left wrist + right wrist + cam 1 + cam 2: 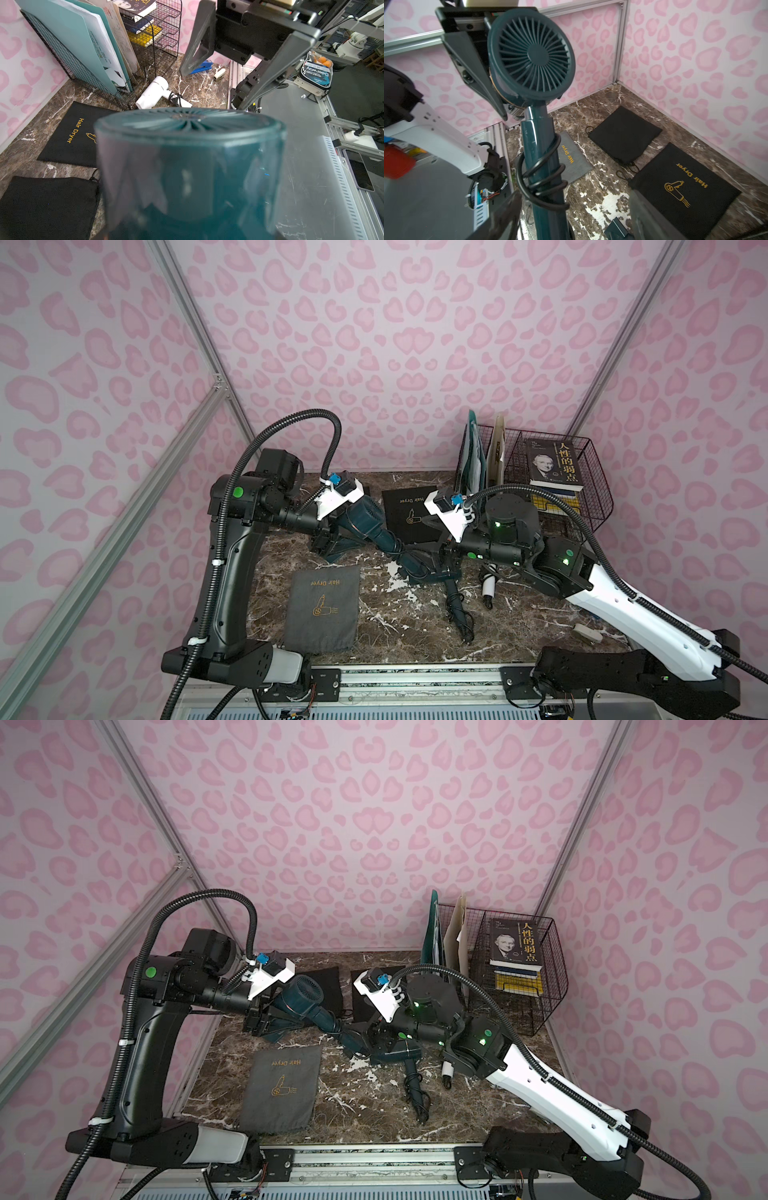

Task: Pack away hair dryers
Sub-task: Pick up the hair dryer from the center of the board, then fold the hair dryer.

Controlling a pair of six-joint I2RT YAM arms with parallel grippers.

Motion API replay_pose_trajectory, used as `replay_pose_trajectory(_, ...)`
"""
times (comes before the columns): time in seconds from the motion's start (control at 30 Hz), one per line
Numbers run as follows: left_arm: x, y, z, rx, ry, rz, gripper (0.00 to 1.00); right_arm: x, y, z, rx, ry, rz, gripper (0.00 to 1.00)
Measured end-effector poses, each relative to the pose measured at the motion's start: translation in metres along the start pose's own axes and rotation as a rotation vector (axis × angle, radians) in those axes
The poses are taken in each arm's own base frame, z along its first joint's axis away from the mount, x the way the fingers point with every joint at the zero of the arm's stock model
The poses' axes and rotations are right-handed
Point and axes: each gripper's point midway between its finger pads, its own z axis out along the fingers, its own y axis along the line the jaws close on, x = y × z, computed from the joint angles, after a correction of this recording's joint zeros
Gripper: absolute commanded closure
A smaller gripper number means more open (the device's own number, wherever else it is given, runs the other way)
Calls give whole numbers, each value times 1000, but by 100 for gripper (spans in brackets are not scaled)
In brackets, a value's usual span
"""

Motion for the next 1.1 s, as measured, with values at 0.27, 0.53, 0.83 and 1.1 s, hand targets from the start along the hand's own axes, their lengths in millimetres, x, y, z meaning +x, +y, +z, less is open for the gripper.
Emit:
replay_pose_trajectory(0.27,-14,-14,1,66,-66,-24,98,4,24,0,-160,18,3,20)
replay_pose_trajectory(0.53,-21,-28,-2,78,-78,15,98,23,30,13,-223,98,28,33)
replay_pose_trajectory(0.83,-20,-25,0,77,-70,-11,98,24,41,9,-292,100,22,79)
replay_pose_trajectory(1.1,3,-31,4,28,-57,-144,98,45,48,17,-356,140,79,100)
